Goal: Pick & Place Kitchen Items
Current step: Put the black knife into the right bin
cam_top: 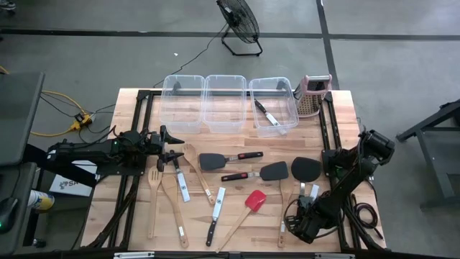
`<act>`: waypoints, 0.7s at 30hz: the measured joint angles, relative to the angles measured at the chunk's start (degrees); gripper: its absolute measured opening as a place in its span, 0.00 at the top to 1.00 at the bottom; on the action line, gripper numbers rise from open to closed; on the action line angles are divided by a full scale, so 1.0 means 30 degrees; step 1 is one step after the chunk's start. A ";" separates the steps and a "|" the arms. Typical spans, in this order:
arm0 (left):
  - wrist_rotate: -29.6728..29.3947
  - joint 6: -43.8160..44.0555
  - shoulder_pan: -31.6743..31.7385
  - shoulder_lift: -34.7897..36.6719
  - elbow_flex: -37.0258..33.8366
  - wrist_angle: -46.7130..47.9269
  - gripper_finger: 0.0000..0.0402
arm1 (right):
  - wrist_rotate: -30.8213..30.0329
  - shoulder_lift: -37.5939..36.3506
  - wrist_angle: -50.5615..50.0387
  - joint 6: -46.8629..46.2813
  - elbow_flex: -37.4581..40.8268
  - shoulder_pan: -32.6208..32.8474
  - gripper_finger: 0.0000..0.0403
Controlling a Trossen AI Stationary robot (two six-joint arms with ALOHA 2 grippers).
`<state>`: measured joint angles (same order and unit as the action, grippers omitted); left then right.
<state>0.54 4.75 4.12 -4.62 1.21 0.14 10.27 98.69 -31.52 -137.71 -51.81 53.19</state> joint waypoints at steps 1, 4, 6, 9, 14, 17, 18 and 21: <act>0.0000 0.0007 0.0000 0.0000 0.0000 0.0000 0.40 | 0.0102 0.0001 -0.0038 0.0027 0.0000 0.0006 0.52; 0.0000 0.0005 -0.0004 -0.0004 0.0000 0.0000 0.40 | 0.0244 0.0015 -0.0072 0.0186 0.0007 0.0127 0.59; 0.0007 0.0000 -0.0007 -0.0004 0.0000 0.0000 0.40 | 0.0393 0.0015 -0.0085 0.0292 0.0017 0.0219 0.65; 0.0000 0.0007 -0.0005 -0.0002 0.0000 0.0000 0.40 | 0.0675 0.0022 -0.0111 0.0294 0.0028 0.0398 0.73; 0.0003 0.0001 -0.0001 -0.0007 0.0000 0.0000 0.40 | 0.1410 0.0037 -0.0236 0.0214 0.0051 0.0646 0.79; 0.0000 0.0005 -0.0007 -0.0007 0.0000 0.0000 0.40 | 0.1754 0.0052 -0.0243 0.0254 0.0065 0.0684 0.79; 0.0001 0.0000 -0.0004 -0.0004 0.0000 0.0000 0.40 | 0.1787 0.0025 -0.0243 0.0268 0.0071 0.0720 0.79; 0.0003 0.0005 -0.0001 -0.0003 -0.0003 -0.0003 0.40 | 0.1731 -0.0102 -0.0328 0.0286 0.0082 0.0810 0.79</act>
<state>0.54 4.77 4.12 -4.63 1.20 0.13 15.46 98.39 -32.50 -136.85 -51.57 55.62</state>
